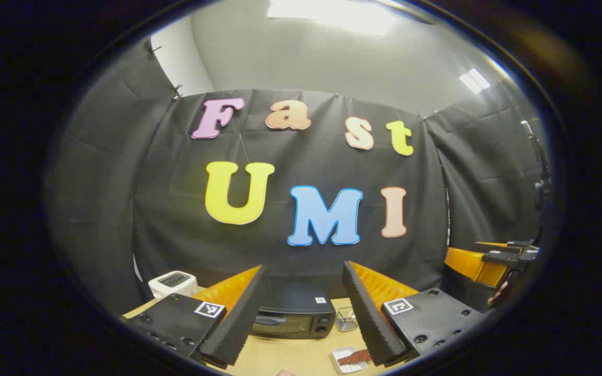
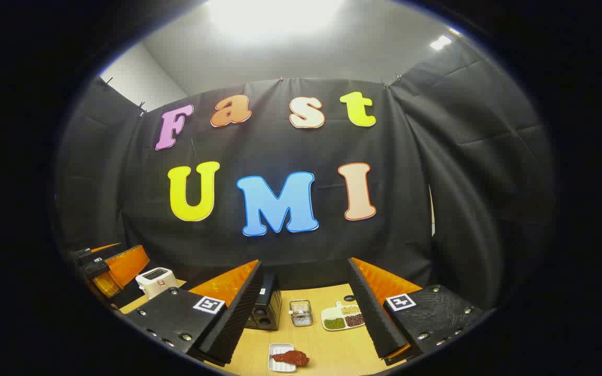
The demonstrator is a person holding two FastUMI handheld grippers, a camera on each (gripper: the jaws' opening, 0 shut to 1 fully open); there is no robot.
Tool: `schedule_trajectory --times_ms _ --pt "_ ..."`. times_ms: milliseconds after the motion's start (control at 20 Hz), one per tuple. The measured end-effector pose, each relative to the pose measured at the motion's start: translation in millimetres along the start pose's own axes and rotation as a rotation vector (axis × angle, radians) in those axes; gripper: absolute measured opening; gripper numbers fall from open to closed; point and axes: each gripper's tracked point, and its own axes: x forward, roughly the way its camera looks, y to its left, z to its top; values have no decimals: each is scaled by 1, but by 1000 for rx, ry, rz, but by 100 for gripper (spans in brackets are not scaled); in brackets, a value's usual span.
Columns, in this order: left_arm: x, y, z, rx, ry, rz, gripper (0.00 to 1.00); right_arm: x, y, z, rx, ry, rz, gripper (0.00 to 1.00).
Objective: Open the electric oven with the left hand, put the food in, and close the electric oven.
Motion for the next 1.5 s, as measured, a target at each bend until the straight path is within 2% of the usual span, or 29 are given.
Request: schedule_trajectory --times_ms 50,150,200,250,350,500,550,600,750,800,900,950,1150,1200,1350,1400,1450,1500 --pt "1 0 -1 -2 1 1 91 1 0 0 -1 2 0 96" --pt "4 -1 -2 -2 2 -1 95 2 -1 0 -2 3 1 96" --pt "6 -2 -1 -1 4 -3 91 3 0 -1 -3 4 2 96" --pt "7 -2 -2 0 7 -6 95 4 0 0 -3 4 1 96" --pt "9 -2 -3 -2 9 -8 91 5 1 2 1 -1 5 96" --pt "11 0 -4 -2 16 -7 94 8 4 0 0 1 7 96" --pt "12 2 -4 -2 16 -6 91 9 4 0 1 4 8 96" --pt "13 5 -3 -1 15 -2 98 10 5 -1 2 6 8 96" --pt "14 8 -11 -4 26 0 91 13 8 -5 2 15 8 96" --pt "16 10 -14 -5 32 -1 99 14 8 -6 0 16 10 96" --pt "18 8 -24 -14 55 -19 99 16 9 -9 -5 20 10 96" --pt "22 9 -31 -17 67 -23 95 18 10 -10 -8 22 10 96" --pt "33 21 -65 -19 129 -4 99 23 9 -17 -11 39 4 96" --pt "38 24 -73 -16 141 0 95 25 10 -19 -11 41 4 96" --pt "59 33 -105 -10 194 -6 95 34 12 -21 -21 48 8 96" --pt "67 37 -117 -6 211 -6 99 36 12 -24 -29 54 4 96" --pt "77 42 -130 1 230 -3 95 38 13 -25 -34 57 5 96" --pt "88 48 -142 7 255 2 97 40 15 -26 -37 62 9 96"
